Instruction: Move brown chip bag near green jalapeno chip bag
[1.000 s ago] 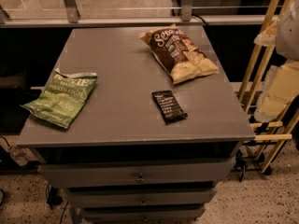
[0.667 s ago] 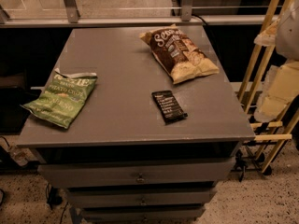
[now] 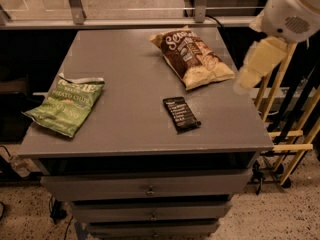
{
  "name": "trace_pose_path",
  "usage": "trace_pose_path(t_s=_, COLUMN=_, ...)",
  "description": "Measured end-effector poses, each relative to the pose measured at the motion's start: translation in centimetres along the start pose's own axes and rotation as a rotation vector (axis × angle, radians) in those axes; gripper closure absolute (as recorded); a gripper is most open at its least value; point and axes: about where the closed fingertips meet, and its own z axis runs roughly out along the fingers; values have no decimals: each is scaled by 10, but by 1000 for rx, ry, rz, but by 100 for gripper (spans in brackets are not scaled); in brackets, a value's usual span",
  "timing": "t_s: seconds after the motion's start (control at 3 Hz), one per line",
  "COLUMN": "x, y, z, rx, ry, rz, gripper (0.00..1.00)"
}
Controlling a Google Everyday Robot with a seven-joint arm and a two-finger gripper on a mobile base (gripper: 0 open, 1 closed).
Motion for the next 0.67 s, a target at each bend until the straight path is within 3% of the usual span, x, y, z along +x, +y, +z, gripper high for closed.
trace_pose_path(t_s=0.33, x=-32, y=-30, z=29, rx=16, ry=-38, rz=114, gripper=0)
trace_pose_path(t_s=0.67, x=-54, y=-48, z=61, rx=55, ry=-22, rz=222, gripper=0)
